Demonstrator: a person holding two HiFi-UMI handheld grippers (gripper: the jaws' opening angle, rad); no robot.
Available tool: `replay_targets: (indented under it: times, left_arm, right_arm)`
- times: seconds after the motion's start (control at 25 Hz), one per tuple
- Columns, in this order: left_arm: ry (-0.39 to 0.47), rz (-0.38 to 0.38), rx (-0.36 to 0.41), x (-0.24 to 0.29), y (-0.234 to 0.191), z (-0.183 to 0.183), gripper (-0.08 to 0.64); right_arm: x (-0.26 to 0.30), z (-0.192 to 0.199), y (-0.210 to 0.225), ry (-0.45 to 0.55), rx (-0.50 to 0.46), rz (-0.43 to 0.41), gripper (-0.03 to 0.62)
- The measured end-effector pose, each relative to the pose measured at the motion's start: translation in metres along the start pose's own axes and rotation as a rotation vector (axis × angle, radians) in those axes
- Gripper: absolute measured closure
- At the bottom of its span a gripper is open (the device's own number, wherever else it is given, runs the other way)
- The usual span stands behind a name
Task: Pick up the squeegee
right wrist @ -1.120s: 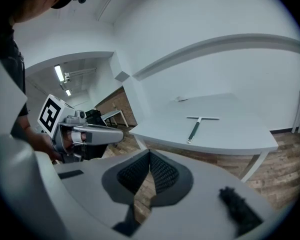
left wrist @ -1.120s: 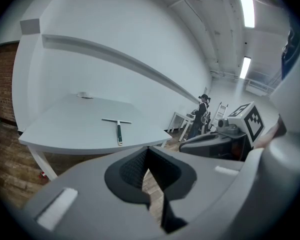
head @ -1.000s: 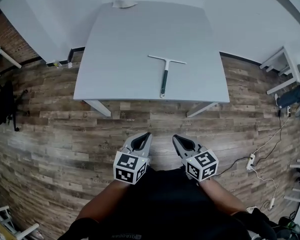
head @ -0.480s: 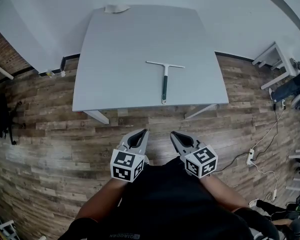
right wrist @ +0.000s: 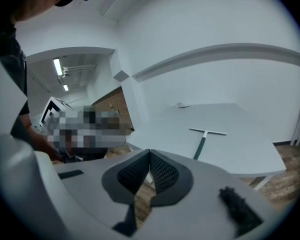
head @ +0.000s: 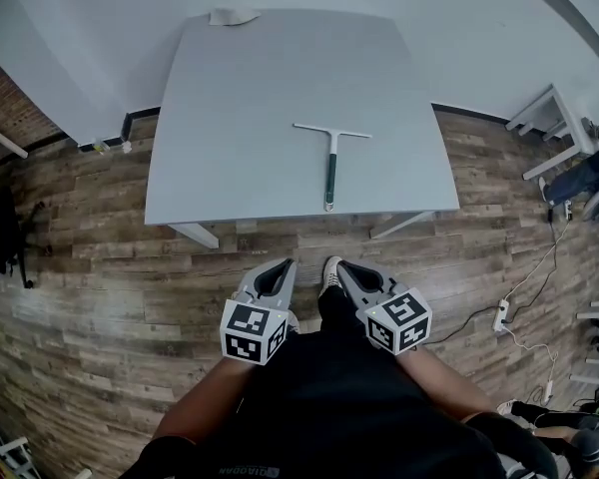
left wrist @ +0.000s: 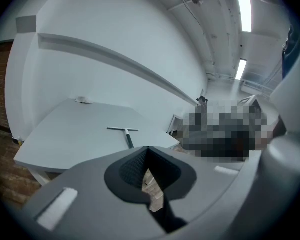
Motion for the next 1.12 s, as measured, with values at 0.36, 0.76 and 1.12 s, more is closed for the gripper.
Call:
replay_targets:
  times: [0.36,0.76,1.12]
  left_arm:
    - [-0.015,-0.070,-0.026,0.024,-0.021,-0.014,0.554]
    - [-0.022,-0.113,-0.008,0.090,-0.029,-0.060,0.554]
    - [-0.044,-0.190,0.026,0.145,-0.029,-0.097,0.554]
  right_arm:
    - [0.036,-0.020,0.029,-0.006,-0.006,-0.068,0.586]
    - [0.060,-0.046,0.106,0.007,0.022,-0.103,0.586]
    - [0.075,-0.066,0.180,0.015,0.046,-0.149,0.586]
Point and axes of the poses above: the fingertips, and each gripper's own axes: x forward along the fingers, y to its right, z out of its underside, the point moved 9 cm from there along -x, backward along the fingers, and after that the axes turned 2 degrees about z, right-handed, at the moved point
